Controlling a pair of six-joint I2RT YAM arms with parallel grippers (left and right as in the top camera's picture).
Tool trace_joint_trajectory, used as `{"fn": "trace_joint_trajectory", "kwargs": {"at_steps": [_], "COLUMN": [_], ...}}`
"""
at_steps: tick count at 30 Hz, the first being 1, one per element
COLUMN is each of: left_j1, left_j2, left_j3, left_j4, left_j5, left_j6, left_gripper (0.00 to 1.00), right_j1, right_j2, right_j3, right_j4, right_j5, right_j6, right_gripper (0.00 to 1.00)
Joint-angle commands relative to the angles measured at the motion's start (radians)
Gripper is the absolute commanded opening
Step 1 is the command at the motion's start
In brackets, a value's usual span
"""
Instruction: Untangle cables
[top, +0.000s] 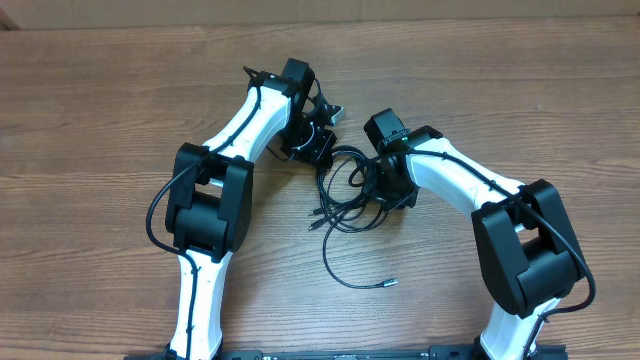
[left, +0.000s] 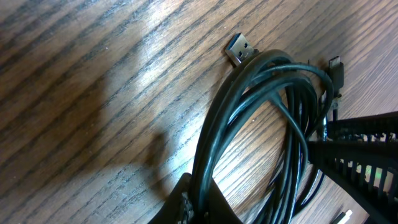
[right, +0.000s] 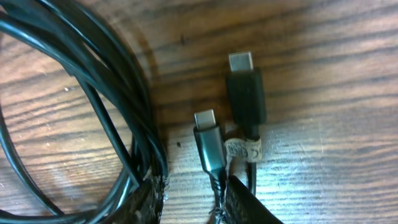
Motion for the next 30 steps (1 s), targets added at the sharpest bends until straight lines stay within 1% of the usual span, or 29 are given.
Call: {"fn": "trace_joint_trajectory", "kwargs": {"at_steps": [1, 2, 5, 7, 11, 16, 21, 22, 25, 27, 28, 30], "left_j1": [-0.001, -0.001, -0.001, -0.001, -0.001, -0.001, -0.002, -0.002, -0.002, -0.002, -0.002, -0.002], "left_j2": [0.015, 0.015, 0.015, 0.015, 0.015, 0.015, 0.015, 0.015, 0.015, 0.015, 0.015, 0.015], "left_j3": [0.026, 0.026, 0.026, 0.026, 0.026, 0.026, 0.026, 0.026, 0.026, 0.026, 0.026, 0.026], "left_j4": [0.0, 0.0, 0.001, 0.001, 0.001, 0.001, 0.001, 0.001, 0.001, 0.001, 0.0, 0.001], "left_j5": [0.002, 0.002, 0.002, 0.002, 0.001, 0.001, 0.002, 0.001, 0.001, 0.001, 0.001, 0.001], "left_j6": [-0.014, -0.014, -0.014, -0.014, -0.014, -0.014, -0.014, -0.014, -0.014, -0.014, -0.014, -0.014], "left_gripper": [0.07, 0.07, 0.08, 0.08, 0.08, 0.08, 0.09, 0.09, 0.09, 0.09, 0.09, 0.09], "right_j1": [0.0, -0.005, -0.019, -0.019, -0.017, 0.003, 0.031, 0.036, 0.046, 0.046, 0.046, 0.046], "right_j2": [-0.001, -0.001, -0.001, -0.001, -0.001, -0.001, 0.0, 0.0, 0.0, 0.0, 0.0, 0.0], "right_j3": [-0.003, 0.008, 0.069, 0.106, 0.125, 0.101, 0.054, 0.043, 0.011, 0.003, 0.003, 0.003], "right_j4": [-0.023, -0.041, -0.098, -0.121, -0.142, -0.132, -0.073, -0.057, -0.007, -0.006, -0.011, -0.018], "right_j5": [-0.012, -0.021, -0.098, -0.139, -0.146, -0.129, -0.009, 0.003, 0.048, 0.075, 0.085, 0.093], "right_j6": [-0.026, -0.033, -0.061, -0.086, -0.085, -0.085, -0.082, -0.081, -0.078, -0.078, -0.078, -0.078], "right_gripper": [0.28, 0.26, 0.26, 0.3, 0.34, 0.34, 0.34, 0.33, 0.22, 0.15, 0.13, 0.13]}}
